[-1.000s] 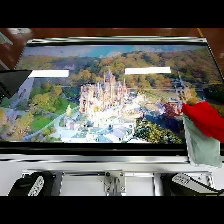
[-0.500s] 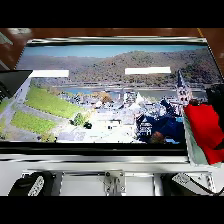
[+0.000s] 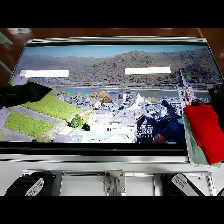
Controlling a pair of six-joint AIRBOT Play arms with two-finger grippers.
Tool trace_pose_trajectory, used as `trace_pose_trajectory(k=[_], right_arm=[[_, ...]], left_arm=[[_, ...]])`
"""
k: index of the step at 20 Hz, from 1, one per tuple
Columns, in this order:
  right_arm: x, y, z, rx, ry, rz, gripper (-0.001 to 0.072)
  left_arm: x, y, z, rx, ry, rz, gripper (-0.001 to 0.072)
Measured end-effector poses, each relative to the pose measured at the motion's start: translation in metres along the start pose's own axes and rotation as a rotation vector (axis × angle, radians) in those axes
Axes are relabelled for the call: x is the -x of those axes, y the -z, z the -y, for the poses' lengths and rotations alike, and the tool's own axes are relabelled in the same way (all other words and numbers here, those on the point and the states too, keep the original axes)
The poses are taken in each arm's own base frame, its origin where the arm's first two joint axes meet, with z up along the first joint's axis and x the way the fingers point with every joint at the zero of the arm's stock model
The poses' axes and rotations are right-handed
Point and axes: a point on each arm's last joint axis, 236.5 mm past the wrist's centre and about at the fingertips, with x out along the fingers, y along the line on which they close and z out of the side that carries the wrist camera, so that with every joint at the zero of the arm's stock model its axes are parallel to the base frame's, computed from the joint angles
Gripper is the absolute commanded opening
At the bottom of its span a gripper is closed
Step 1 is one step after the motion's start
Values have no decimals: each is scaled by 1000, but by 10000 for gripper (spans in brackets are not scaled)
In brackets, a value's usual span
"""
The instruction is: Fold the shirts.
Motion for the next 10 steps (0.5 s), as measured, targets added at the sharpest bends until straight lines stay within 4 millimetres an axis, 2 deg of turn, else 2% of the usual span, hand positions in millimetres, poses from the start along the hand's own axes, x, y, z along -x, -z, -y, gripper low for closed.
trace_pose_trajectory(k=[1,2,3,4,5,7,8,10], right_arm=[[3,-8,-37,64,-66,34,515],[4,-5,-72,128,-123,35,516],[2,6,-103,194,-169,11,530],[-4,24,-132,263,-202,-38,654],[-12,49,-154,327,-214,-107,674],[-29,91,-180,417,-201,-225,674],[-38,114,-190,456,-191,-289,674],[-53,156,-204,524,-176,-404,674]], left_arm=[[-17,6,-5,-12,-21,-47,35],[-34,12,-7,-32,-38,-92,36],[-51,20,-9,-56,-62,-144,35],[-66,28,-12,-87,-97,-196,36],[-80,38,-17,-123,-147,-261,37],[-101,53,-26,-187,-253,-368,42],[-108,57,-29,-210,-293,-399,70],[-120,58,-34,-243,-352,-429,77]])
